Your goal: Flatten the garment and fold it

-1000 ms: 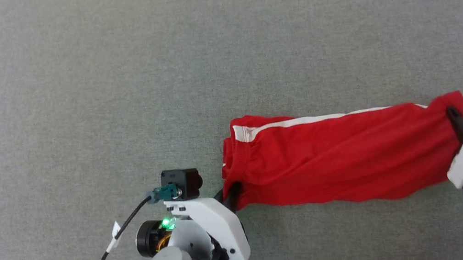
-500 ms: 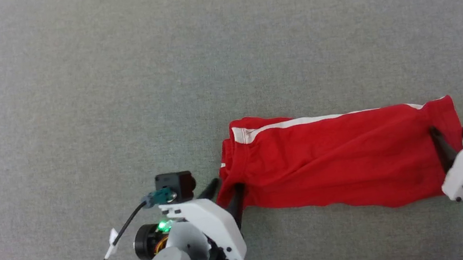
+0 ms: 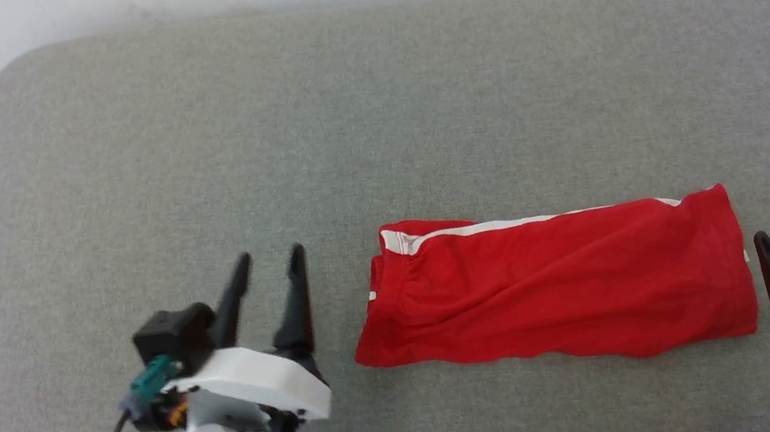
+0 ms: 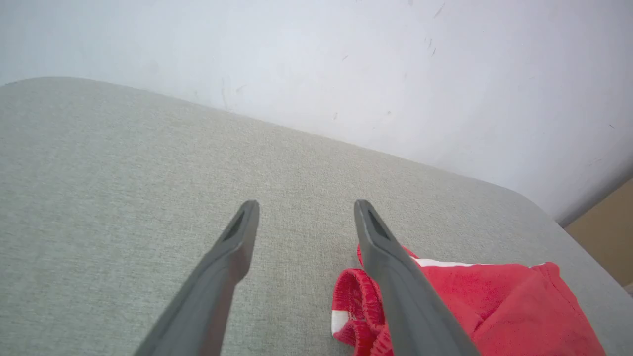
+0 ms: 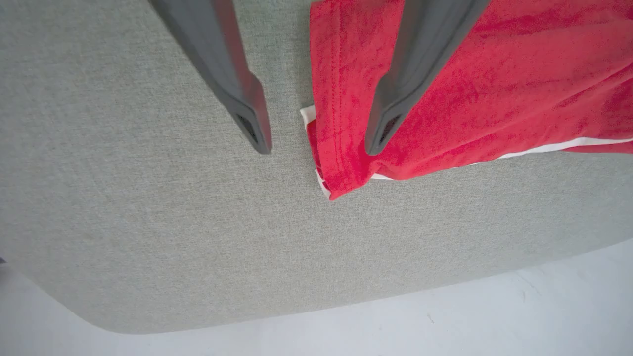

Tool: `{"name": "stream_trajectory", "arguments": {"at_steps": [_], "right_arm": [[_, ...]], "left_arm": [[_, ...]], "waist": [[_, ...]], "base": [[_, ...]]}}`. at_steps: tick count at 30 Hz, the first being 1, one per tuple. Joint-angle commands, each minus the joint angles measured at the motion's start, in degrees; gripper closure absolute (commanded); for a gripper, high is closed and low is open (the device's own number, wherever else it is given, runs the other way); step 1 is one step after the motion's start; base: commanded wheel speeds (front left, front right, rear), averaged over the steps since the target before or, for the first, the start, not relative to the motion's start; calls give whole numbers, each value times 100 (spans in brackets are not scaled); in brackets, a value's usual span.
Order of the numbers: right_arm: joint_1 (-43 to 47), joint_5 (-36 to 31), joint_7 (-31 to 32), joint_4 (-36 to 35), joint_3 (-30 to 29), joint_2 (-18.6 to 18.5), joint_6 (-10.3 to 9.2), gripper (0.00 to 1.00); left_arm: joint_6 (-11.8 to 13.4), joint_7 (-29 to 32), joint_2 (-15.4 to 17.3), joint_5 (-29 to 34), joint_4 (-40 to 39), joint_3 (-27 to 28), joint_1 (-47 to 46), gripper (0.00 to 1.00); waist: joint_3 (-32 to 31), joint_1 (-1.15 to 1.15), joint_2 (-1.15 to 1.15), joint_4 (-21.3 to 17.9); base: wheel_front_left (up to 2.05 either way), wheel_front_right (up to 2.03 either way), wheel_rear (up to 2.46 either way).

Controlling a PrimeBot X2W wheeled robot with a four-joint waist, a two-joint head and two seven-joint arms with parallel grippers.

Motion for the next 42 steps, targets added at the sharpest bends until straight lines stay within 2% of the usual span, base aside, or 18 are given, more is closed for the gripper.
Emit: {"name": "stream_trajectory", "arguments": {"at_steps": [1, 4, 6, 10, 14, 19, 24, 28, 31, 32, 33, 35, 42], "right_arm": [[90, 82, -113, -53, 53, 8, -4, 0], [94, 162, -252, -18, 140, 8, -4, 0], [38, 171, -311, 54, 198, 8, -4, 0], [-133, 211, -325, 318, 314, 8, -4, 0], [-348, 248, -223, 691, 375, 8, -4, 0], [-764, 212, -23, 1302, 327, 8, -4, 0], [-1292, -72, 225, 2034, -3, 8, -4, 0], [-1663, -309, 670, 2651, -186, 8, -4, 0], [-1797, -435, 1100, 2967, -101, 8, -4, 0], [-1811, -431, 1282, 3046, -65, 8, -4, 21], [-1815, -431, 1438, 3092, -27, 8, -4, 59], [-1817, -402, 1582, 3071, 11, 8, -4, 100], [-1897, -687, 1038, 2547, -403, 8, -4, 100]], "left_arm": [[50, -110, 69, 267, -82, 149, 11, 0], [54, -152, 38, 823, -249, 550, -18, 0], [4, -154, -93, 1238, -398, 885, 16, 0], [-249, -156, -389, 1949, -502, 1417, 121, 0], [-541, -157, -701, 2370, -410, 1886, 209, 0], [-849, -157, -1032, 2727, -224, 2296, 282, 0], [-1078, -157, -1272, 2967, -136, 2576, 373, 0], [-1241, -157, -1389, 3076, -59, 2750, 376, 0], [-1335, -157, -1453, 3149, -27, 2848, 369, 0], [-1361, -157, -1470, 3171, -18, 2878, 368, 0], [-1384, -157, -1485, 3191, -12, 2907, 367, 0], [-1422, -157, -1512, 3224, -4, 2958, 358, 0], [-1509, -158, -1567, 3291, 35, 3081, 340, 0]], "waist": [[-56, 0, -1, -35], [-72, 0, -1, -62], [-63, 0, -1, -77], [-53, 0, -1, -82], [-46, 0, -1, -90], [-44, 0, -1, -73], [-18, 0, -1, -32], [29, 0, -1, 28], [59, 0, -1, 70], [66, 0, -1, 78], [73, 0, -1, 83], [92, 0, -1, 93], [123, 0, -1, 69]], "base": [[0, 0, 0], [0, 0, 0], [0, 0, 0], [0, 0, 0], [0, 0, 0], [0, 0, 0], [0, 0, 0], [0, 0, 0], [0, 0, 0], [0, 0, 0], [0, 0, 0], [0, 0, 0], [0, 0, 0]]}}
